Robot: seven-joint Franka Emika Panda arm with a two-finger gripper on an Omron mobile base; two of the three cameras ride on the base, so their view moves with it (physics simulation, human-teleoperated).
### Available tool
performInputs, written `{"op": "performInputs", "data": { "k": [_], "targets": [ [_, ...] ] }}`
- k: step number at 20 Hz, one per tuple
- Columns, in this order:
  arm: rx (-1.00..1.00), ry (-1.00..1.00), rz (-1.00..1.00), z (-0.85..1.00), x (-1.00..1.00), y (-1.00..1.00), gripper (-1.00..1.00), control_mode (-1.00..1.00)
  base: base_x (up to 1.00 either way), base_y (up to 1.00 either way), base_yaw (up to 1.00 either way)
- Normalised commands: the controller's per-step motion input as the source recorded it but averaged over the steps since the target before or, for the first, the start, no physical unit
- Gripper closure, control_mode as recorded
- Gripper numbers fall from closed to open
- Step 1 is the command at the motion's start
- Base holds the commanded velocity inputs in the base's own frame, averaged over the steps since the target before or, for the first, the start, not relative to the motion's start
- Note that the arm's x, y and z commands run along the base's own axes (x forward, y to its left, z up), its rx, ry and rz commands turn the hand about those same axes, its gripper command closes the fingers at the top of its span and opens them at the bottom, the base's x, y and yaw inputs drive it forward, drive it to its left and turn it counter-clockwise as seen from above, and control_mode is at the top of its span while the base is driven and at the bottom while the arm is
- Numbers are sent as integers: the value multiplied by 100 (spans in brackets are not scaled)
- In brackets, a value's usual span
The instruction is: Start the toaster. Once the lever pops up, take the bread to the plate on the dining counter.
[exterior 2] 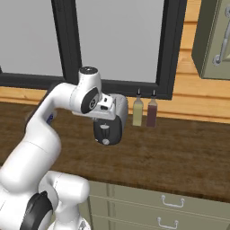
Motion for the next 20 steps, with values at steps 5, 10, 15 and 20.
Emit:
{"op": "performInputs", "data": {
  "k": [5,10,15,20],
  "targets": [
    [0,-1,0,-22,21,0,100,-100,0,0,0],
    [0,-1,1,-15,27,0,100,-100,0,0,0],
    [0,0,2,-17,30,-4,100,-100,0,0,0],
    [0,0,3,-20,30,-7,100,-100,0,0,0]
  ]
}}
